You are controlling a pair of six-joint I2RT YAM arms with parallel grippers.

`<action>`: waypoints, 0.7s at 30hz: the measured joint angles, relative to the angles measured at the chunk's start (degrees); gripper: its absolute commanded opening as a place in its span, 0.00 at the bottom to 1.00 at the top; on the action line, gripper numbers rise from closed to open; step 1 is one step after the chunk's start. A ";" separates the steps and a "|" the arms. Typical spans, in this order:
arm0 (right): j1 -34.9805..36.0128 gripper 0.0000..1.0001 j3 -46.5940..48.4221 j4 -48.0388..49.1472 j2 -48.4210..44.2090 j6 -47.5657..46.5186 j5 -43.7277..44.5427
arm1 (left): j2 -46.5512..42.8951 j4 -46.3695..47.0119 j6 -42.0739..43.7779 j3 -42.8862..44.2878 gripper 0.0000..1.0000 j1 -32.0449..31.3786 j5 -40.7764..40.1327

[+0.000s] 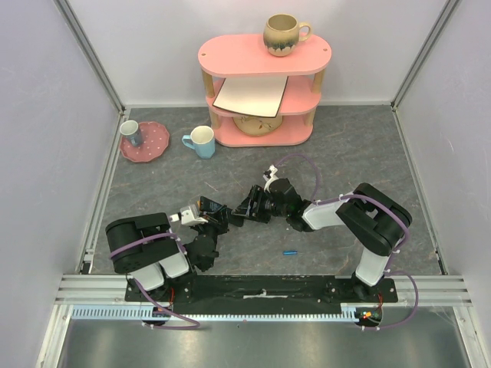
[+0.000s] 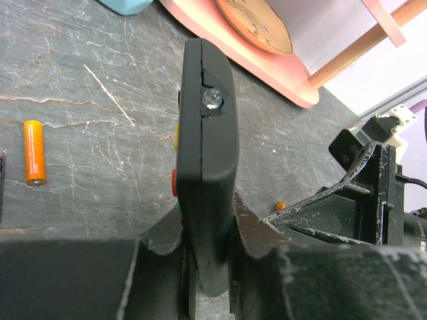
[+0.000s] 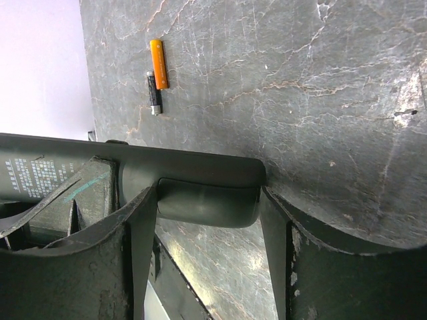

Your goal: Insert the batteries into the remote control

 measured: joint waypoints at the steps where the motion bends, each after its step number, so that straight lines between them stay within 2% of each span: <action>1: -0.02 0.63 0.00 0.00 0.00 -0.02 -0.02 | -0.02 0.00 0.02 0.00 0.02 0.00 -0.02; 17: -0.02 0.64 0.00 0.00 -0.26 -0.04 0.00 | -0.39 -0.07 0.98 -0.02 0.02 0.00 -0.07; 21: 0.11 0.74 -0.04 -0.20 -0.55 -0.22 0.28 | -0.39 -0.04 1.07 -0.02 0.02 -0.02 0.00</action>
